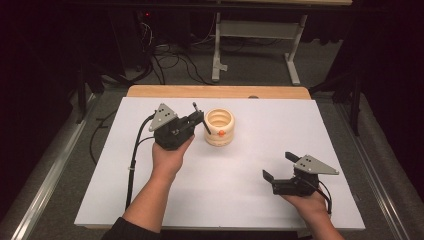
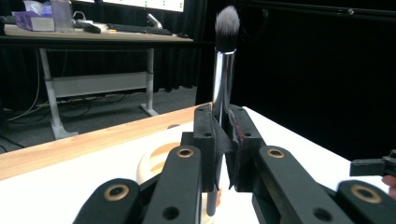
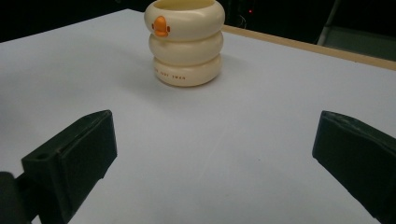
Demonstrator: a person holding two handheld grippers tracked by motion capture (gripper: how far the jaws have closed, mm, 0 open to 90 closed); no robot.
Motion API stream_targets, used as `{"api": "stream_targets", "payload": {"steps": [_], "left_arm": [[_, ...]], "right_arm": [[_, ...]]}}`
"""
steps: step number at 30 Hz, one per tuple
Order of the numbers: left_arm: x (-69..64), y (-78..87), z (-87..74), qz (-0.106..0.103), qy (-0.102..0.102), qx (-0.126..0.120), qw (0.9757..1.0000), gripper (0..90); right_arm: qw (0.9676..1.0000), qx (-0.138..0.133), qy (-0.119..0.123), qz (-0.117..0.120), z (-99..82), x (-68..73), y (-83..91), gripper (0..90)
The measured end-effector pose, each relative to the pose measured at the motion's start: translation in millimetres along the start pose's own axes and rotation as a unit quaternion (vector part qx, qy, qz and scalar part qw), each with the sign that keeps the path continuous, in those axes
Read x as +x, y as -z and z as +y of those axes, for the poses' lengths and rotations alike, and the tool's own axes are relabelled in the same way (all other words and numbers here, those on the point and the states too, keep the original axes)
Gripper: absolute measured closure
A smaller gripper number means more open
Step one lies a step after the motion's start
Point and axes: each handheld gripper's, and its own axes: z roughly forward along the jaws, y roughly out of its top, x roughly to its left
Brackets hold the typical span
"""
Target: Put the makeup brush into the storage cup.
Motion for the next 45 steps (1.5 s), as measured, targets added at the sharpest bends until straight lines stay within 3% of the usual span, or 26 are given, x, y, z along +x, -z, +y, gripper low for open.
{"api": "stream_targets", "payload": {"steps": [29, 45], "left_arm": [[11.8, -27.9, 12.0, 0.019, 0.001, -0.006, 0.9998, 83.6], [19.7, -49.0, 1.3, 0.03, 0.01, 0.012, 0.9994, 83.6]], "right_arm": [[1.0, 0.002, 0.003, 0.0, -0.3, -0.2, -1.2, 1.3], [1.0, -0.001, 0.004, 0.003, -0.5, 0.7, -1.0, 1.3]]}}
